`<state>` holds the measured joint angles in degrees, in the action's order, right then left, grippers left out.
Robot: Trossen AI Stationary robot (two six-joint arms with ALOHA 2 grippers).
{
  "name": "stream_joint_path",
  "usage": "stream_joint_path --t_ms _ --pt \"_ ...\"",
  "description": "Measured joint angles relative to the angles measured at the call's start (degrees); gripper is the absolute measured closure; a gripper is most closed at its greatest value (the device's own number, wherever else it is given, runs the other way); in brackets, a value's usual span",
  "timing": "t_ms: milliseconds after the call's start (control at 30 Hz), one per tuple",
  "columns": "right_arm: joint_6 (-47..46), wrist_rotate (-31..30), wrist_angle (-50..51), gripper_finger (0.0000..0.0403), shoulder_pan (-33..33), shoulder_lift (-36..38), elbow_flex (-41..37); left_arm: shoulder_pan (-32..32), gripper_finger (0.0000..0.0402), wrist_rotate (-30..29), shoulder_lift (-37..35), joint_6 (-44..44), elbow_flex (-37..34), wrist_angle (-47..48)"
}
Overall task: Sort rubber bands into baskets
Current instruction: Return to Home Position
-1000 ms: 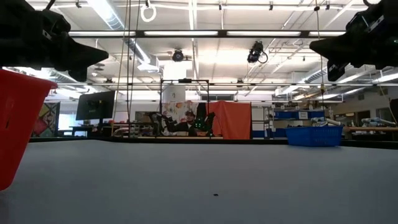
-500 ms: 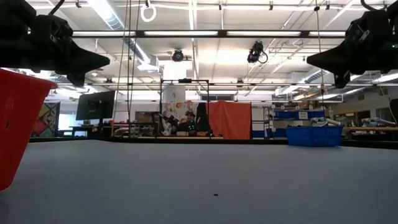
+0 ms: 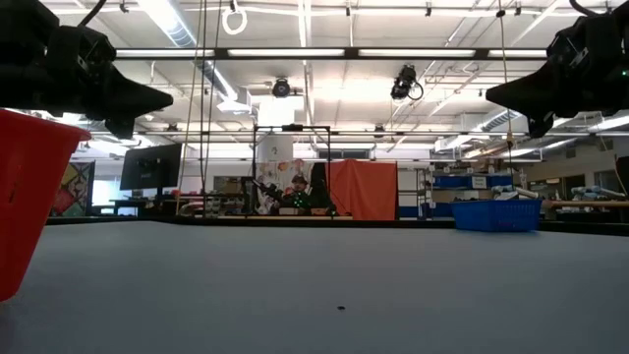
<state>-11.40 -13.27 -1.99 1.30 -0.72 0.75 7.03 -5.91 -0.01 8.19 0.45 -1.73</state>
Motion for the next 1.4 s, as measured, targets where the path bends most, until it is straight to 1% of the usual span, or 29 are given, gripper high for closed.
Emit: stream_joint_path --t_ms 100,233,500,700,1400 --pt "1.0 1.2 0.1 0.0378 0.0 -0.8 0.0 0.0 0.0383 0.2 0.1 0.9 0.0 0.6" --pt "1.0 1.1 0.0 0.0379 0.0 -1.6 0.0 0.0 0.0383 0.2 0.4 4.1 0.0 0.7" --pt "0.9 3.9 0.0 0.0378 0.0 -2.0 0.0 0.0 0.0383 0.0 0.4 4.3 0.0 -0.6" --pt "0.9 3.9 0.0 0.0376 0.0 -2.0 0.0 0.0 0.0383 0.0 0.4 4.3 0.0 -2.9" --pt "0.9 4.0 0.0 0.0375 0.0 -2.0 0.0 0.0 0.0383 0.0 0.4 4.3 0.0 -3.1"
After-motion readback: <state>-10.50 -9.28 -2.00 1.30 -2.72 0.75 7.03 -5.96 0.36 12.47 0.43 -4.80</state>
